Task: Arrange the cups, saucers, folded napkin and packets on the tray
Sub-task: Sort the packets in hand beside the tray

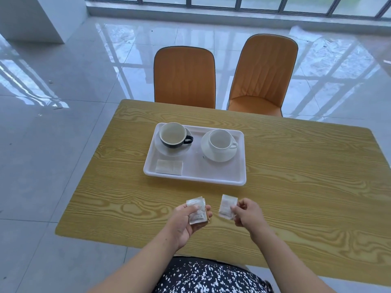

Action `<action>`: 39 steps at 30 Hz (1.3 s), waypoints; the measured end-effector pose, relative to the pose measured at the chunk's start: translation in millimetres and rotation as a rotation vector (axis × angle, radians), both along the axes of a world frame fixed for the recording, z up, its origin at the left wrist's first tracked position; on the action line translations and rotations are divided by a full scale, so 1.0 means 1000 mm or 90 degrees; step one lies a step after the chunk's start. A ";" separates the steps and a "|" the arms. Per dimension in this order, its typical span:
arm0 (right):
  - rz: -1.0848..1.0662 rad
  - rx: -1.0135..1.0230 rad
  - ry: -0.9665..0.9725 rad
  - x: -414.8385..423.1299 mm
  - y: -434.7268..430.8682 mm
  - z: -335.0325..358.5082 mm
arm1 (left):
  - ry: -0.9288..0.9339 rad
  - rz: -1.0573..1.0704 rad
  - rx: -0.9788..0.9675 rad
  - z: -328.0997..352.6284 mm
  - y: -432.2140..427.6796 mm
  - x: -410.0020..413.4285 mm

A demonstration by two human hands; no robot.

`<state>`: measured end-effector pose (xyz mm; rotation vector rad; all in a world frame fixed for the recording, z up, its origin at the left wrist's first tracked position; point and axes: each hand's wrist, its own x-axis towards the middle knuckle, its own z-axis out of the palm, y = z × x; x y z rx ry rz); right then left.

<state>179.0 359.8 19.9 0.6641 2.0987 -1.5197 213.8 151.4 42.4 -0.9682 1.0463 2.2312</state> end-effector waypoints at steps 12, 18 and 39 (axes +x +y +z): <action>0.173 -0.132 0.084 -0.010 -0.020 0.047 | 0.000 0.028 0.056 0.009 0.040 -0.011; 0.214 -0.051 0.114 -0.020 -0.014 0.043 | 0.022 0.059 0.032 0.011 0.056 -0.016; 0.144 0.017 0.023 -0.094 -0.031 0.013 | 0.079 -0.162 -0.226 -0.003 0.049 -0.122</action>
